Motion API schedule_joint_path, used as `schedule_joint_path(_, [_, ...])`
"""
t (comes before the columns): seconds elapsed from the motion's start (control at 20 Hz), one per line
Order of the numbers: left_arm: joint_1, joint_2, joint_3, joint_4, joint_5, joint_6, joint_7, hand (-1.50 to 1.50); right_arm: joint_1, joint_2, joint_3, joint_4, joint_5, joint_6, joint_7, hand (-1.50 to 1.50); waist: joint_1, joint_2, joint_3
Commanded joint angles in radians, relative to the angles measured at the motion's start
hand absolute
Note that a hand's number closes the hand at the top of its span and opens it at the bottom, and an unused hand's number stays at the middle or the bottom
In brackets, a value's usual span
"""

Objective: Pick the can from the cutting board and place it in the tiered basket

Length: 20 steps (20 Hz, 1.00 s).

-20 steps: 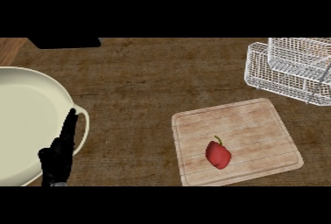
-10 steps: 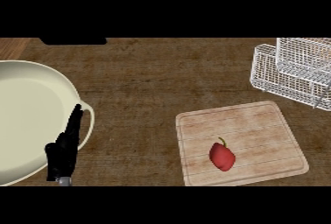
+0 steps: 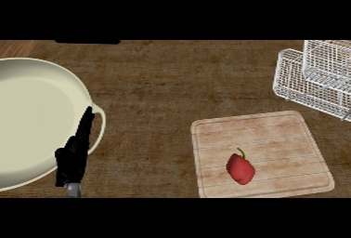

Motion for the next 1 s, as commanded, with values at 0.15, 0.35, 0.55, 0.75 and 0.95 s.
schedule_joint_path(0.15, [0.037, -0.007, -0.013, 0.039, 0.019, -0.038, 0.062, 0.00, -0.192, 0.034, 0.139, 0.108, 0.072, -0.003, 0.010, 1.50, 0.027, 0.017, -0.010])
schedule_joint_path(0.35, [0.018, -0.050, -0.039, 0.082, -0.017, 0.000, 0.046, 0.00, -0.251, 0.134, 0.240, 0.123, 0.157, -0.059, -0.013, 1.50, 0.020, 0.020, -0.010])
schedule_joint_path(0.55, [-0.003, -0.035, -0.028, 0.059, -0.014, -0.011, 0.094, 0.00, -0.318, 0.188, 0.279, 0.208, 0.213, -0.085, -0.056, 1.50, 0.008, 0.017, -0.009])
schedule_joint_path(0.75, [0.062, -0.010, -0.011, 0.043, 0.013, -0.051, 0.031, 0.00, -0.380, 0.260, 0.333, 0.310, 0.306, -0.171, -0.055, 1.50, 0.026, 0.021, -0.009])
schedule_joint_path(0.95, [0.058, -0.040, -0.031, 0.042, -0.017, -0.020, 0.037, 0.00, -0.470, 0.304, 0.347, 0.396, 0.336, -0.164, -0.030, 1.50, 0.009, 0.015, -0.009])
